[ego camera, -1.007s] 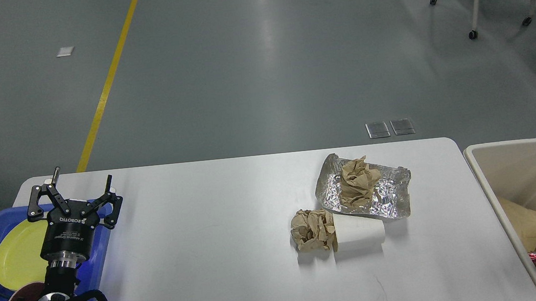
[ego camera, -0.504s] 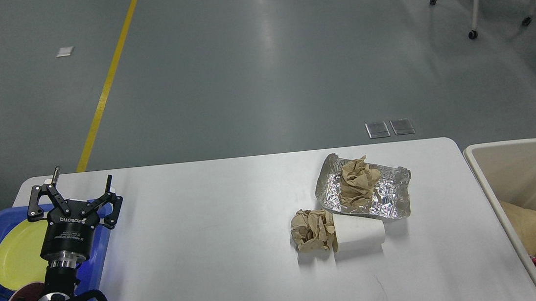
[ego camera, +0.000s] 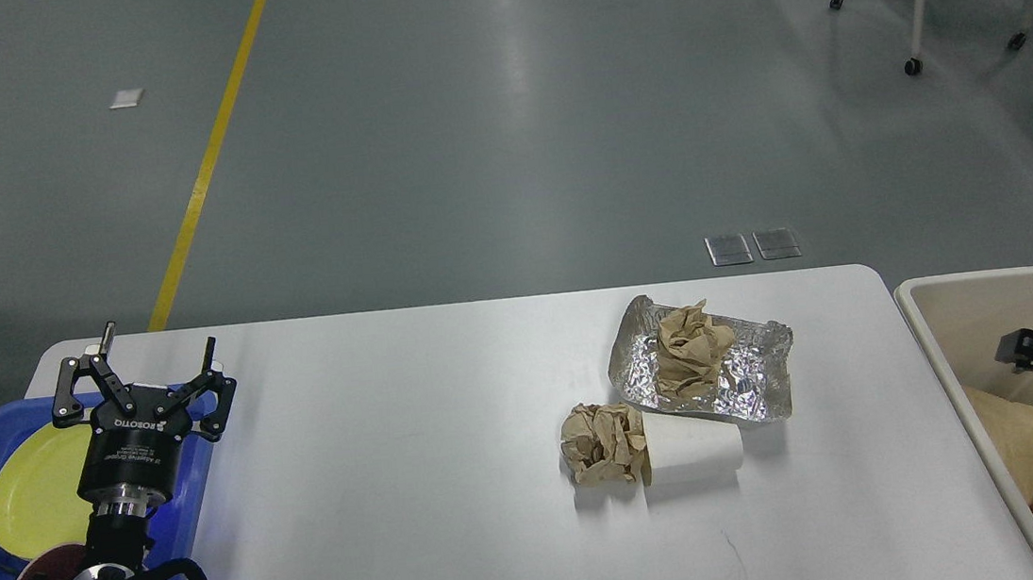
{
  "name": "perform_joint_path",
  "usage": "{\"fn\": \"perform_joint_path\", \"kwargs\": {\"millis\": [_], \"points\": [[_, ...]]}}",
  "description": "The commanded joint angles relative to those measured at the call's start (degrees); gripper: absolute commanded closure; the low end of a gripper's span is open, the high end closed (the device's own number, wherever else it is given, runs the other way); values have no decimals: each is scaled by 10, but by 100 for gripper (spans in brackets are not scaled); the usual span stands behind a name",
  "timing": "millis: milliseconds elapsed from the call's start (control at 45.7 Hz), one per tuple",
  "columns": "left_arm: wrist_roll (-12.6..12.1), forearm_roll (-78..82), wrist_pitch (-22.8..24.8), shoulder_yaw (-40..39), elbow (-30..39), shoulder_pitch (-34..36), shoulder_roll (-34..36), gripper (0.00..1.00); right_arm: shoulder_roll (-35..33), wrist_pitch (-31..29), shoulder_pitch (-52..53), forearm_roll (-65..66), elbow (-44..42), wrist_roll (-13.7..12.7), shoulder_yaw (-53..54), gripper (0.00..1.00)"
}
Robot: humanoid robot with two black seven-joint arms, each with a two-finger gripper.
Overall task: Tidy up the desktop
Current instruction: 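Release the can in the bin and raise the right gripper, then move the right gripper down to the white paper cup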
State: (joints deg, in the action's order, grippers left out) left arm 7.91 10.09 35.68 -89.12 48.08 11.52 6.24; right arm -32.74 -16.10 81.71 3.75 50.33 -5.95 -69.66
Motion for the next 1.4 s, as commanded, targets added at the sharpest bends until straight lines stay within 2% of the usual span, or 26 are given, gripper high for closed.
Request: {"fn": "perform_joint_path", "kwargs": {"millis": [0, 175, 307, 438, 701, 1139, 1292, 1379], "points": [[0, -1, 0, 0, 0, 0, 0, 4, 25, -139, 142, 0, 40, 0, -36, 0], [0, 0, 0, 0, 0, 0, 0, 4, 48, -322, 290, -1, 68, -2, -36, 0], [0, -1, 0, 0, 0, 0, -1, 4, 78, -373, 406, -1, 165, -2, -48, 0], [0, 0, 0, 0, 0, 0, -1, 4, 96, -374, 520, -4, 281, -2, -47, 0], [0, 0, 0, 0, 0, 0, 0, 4, 151, -365, 655, -53, 427, -2, -45, 0], [0, 0, 0, 0, 0, 0, 0, 4, 159, -343, 639, -64, 421, -2, -41, 0], [0, 0, 0, 0, 0, 0, 0, 4, 160, -293, 601, -72, 418, -3, -40, 0], [0, 0, 0, 0, 0, 0, 0, 4, 159, -255, 571, -119, 411, -5, -42, 0]]}}
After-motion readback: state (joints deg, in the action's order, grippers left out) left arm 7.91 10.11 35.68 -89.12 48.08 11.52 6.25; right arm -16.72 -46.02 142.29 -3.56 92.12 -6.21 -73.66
